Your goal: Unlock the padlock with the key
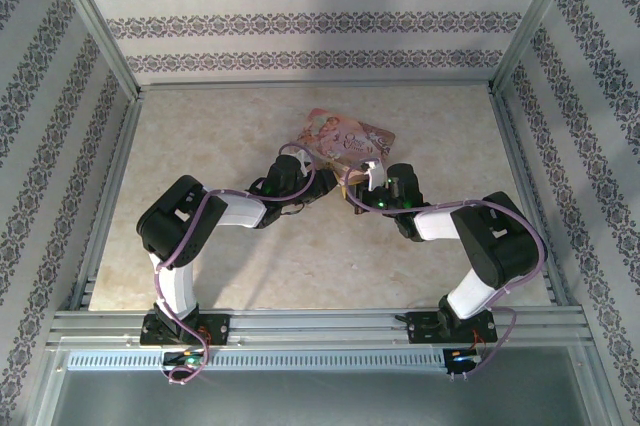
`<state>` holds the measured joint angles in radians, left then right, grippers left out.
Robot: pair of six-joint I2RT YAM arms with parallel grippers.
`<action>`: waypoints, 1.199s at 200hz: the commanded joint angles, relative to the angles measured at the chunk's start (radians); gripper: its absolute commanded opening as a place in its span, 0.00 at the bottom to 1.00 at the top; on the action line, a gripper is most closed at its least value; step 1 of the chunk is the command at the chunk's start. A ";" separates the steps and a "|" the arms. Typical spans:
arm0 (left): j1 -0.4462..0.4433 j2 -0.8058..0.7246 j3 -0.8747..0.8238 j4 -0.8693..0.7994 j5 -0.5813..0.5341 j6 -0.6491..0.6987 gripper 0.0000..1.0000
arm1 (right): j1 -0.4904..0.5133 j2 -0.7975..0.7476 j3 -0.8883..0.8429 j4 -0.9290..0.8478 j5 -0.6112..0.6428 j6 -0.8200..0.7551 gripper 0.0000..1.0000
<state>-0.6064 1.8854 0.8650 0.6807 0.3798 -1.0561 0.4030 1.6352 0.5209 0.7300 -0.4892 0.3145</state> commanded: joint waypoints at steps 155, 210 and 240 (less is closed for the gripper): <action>-0.026 -0.061 -0.014 0.011 0.123 0.002 0.27 | -0.041 0.077 0.085 0.134 -0.077 -0.045 0.00; -0.026 -0.054 -0.014 0.013 0.124 0.002 0.27 | -0.039 0.091 0.107 0.139 -0.099 -0.035 0.00; -0.026 -0.054 -0.014 0.013 0.122 0.002 0.27 | -0.038 0.082 0.114 0.150 -0.092 -0.020 0.00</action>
<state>-0.6003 1.8725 0.8566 0.6666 0.3786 -1.0561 0.3683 1.7203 0.5770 0.7605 -0.5865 0.2848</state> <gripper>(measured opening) 0.270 0.051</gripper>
